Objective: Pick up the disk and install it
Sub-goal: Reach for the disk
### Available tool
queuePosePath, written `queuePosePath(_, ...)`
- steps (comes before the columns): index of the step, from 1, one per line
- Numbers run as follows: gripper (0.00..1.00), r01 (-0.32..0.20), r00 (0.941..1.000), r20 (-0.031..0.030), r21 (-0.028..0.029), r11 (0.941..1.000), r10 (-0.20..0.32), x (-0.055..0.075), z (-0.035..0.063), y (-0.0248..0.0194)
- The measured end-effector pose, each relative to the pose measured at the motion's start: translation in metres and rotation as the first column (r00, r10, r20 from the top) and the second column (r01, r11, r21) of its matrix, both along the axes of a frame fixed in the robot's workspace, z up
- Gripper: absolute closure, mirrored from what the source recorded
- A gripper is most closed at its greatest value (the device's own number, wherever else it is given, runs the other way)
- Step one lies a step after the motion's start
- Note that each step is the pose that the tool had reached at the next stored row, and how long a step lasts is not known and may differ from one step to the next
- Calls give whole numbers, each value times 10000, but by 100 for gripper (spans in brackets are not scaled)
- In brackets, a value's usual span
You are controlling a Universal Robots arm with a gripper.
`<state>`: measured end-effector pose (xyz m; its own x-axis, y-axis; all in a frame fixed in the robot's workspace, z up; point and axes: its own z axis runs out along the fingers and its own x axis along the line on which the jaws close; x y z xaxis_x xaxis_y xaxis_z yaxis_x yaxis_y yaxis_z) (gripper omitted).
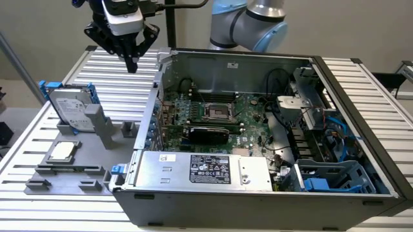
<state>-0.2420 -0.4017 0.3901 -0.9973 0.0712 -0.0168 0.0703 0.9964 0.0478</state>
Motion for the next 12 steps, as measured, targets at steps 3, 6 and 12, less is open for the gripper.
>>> queuePosePath(3, 89, -1, 10000, 0, -3, 10000, 1, -136, -8, 40)
queuePosePath(6, 89, 0, 10000, 1, -6, 10000, 0, -274, -16, 81)
queuePosePath(12, 89, 0, 10000, 0, -10, 10000, 0, -546, -36, 155)
